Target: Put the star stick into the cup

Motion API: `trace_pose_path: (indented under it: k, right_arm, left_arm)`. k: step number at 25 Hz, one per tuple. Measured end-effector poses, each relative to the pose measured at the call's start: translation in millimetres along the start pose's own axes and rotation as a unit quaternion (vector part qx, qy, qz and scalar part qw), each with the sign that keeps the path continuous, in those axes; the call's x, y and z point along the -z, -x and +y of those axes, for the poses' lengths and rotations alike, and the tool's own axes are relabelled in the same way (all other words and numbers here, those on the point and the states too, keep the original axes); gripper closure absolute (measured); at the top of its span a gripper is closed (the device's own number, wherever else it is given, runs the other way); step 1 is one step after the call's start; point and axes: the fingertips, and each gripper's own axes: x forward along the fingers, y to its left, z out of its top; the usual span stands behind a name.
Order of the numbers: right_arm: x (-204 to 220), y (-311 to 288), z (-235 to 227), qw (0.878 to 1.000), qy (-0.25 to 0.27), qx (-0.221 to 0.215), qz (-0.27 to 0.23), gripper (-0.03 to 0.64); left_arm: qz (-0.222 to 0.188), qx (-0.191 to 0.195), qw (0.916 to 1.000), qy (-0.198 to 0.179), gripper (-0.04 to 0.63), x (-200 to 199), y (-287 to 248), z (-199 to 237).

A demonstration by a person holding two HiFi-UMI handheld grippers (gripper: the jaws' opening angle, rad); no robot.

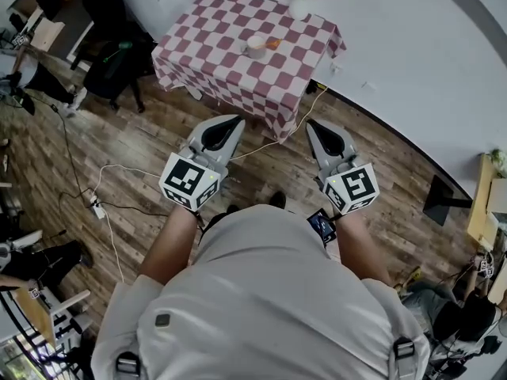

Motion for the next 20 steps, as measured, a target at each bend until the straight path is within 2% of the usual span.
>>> trace_pose_path:
  k: [14,20]
  right_arm:
    - [-9,-8,119,0.999,-0.001,0.032,-0.007,0.607]
    - [-11,-10,150,0.999,0.002,0.042,-0.008,0.607]
  left_arm:
    - [-0.006,0.033,0.9994,0.004,0.591,16,108,19]
    - [-0.011,0.042,0.999,0.006,0.591,22,136,26]
